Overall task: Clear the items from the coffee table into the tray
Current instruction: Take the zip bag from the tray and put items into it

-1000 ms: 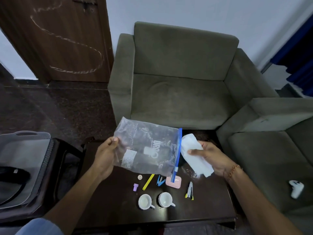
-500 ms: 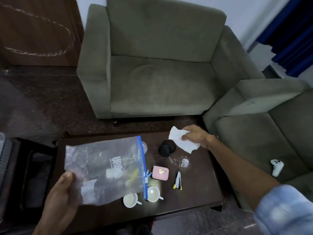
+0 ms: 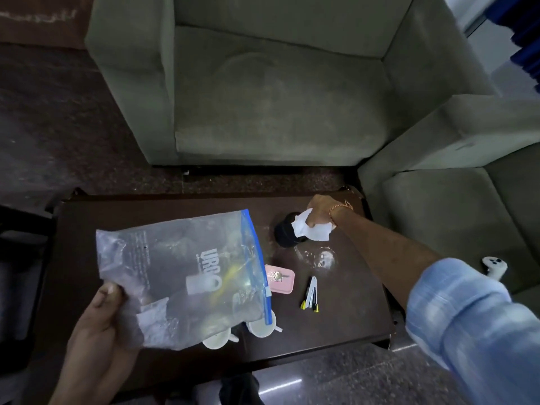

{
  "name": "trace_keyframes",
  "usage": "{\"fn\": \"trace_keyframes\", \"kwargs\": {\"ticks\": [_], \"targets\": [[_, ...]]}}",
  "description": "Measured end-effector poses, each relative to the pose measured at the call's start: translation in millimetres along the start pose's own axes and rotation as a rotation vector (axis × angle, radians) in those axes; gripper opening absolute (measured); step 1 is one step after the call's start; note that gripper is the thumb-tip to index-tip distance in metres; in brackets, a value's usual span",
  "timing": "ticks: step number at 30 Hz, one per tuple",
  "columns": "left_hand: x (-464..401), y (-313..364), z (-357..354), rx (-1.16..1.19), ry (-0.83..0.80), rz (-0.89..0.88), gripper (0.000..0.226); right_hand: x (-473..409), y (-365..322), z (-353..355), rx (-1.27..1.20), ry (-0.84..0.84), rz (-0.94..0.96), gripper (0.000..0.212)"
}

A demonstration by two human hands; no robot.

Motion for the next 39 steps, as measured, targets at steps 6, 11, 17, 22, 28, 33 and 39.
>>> {"fn": "trace_keyframes", "kwargs": {"ticks": [6, 11, 17, 22, 28, 33, 39], "targets": [[-21, -33, -18, -0.006, -0.035, 0.017, 0.039, -24, -10, -21, 0.147, -0.01, 0.019, 0.035], [-30, -43, -39, 0.041, -0.08, 0.004, 0.041, -36, -8, -25, 0.129, 0.059, 0.022, 0.041], [-32, -47, -50, 0.066, -0.129, -0.018, 0.023, -39, -8, -29, 0.149, 0.114, 0.009, 0.046], [-34, -53, -41, 0.033, -0.114, -0.008, 0.019, -40, -5, -29, 0.056, 0.107, -0.034, 0.024], [-31, -58, -43, 0.017, -0.117, -0.005, 0.02, -41, -8, -34, 0.114, 0.186, 0.016, 0.044], [-30, -60, -49, 0.04, -0.144, -0.013, 0.022, -41, -3, -36, 0.157, 0.266, 0.017, 0.055], [-29, -60, -52, 0.056, -0.15, -0.003, 0.019, -21, -2, -22, 0.266, 0.417, 0.068, 0.053]]}}
Point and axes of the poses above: each hand's wrist, its own x-axis away from the middle knuckle, its own z-axis out of the back of the hand, y = z × x, the point moved 9 cm from there along -x, towards the middle knuckle, and after that the axes turned 9 degrees about -z, right-handed, at the moved point
